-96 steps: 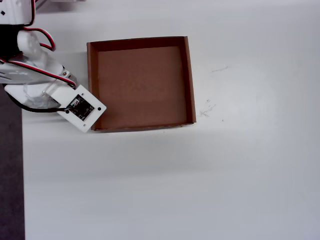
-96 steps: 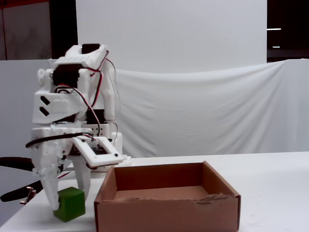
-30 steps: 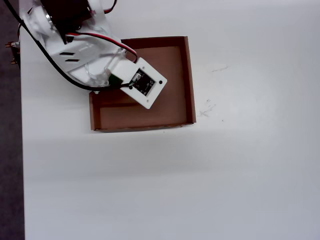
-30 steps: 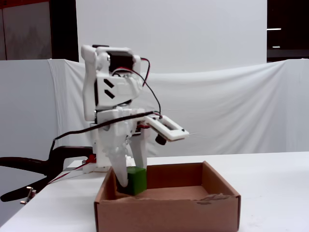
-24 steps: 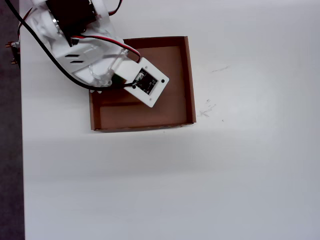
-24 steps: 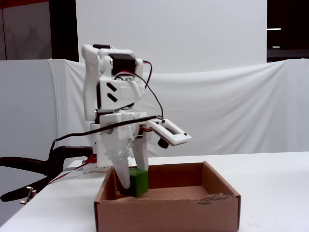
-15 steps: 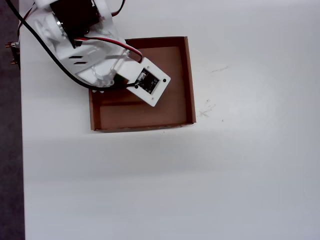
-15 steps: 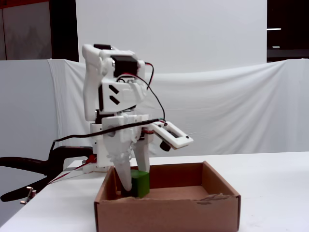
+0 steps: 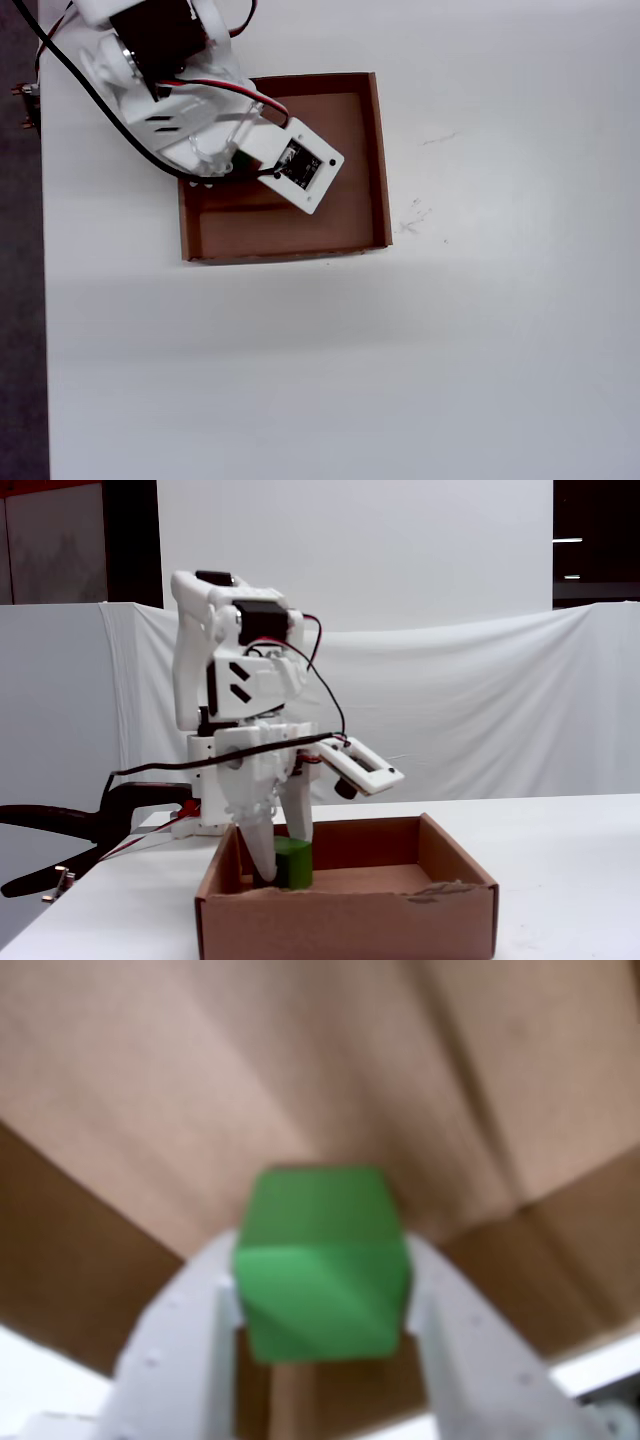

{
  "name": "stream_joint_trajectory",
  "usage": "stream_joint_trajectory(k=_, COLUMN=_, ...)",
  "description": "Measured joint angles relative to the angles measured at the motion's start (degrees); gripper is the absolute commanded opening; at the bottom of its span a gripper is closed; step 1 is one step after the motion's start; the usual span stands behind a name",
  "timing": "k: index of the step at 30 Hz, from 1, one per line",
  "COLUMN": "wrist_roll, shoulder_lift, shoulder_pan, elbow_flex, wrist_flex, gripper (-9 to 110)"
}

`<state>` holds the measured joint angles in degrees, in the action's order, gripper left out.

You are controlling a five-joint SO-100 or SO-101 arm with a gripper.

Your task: Grasp a green cube and put it in a box.

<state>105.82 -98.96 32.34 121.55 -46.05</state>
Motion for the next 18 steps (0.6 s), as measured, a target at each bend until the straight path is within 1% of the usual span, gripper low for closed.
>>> stream_joint_trajectory(k=7, wrist_roll=0.0, shoulder_lift=0.0, shoulder_pan=0.0, elbow_flex=0.0, wrist_flex=0.0, gripper=23)
stream_joint_trajectory(k=13, wrist_roll=0.0, shoulder_lift=-0.5, shoulder_pan=-0.6, elbow_flex=0.0, wrist_flex=0.0, gripper=24)
stream_joint_trajectory(k=18, wrist_roll=-0.8, shoulder_lift=-6.9, shoulder_pan=-3.6, elbow_flex=0.0, wrist_flex=-1.8, gripper=24)
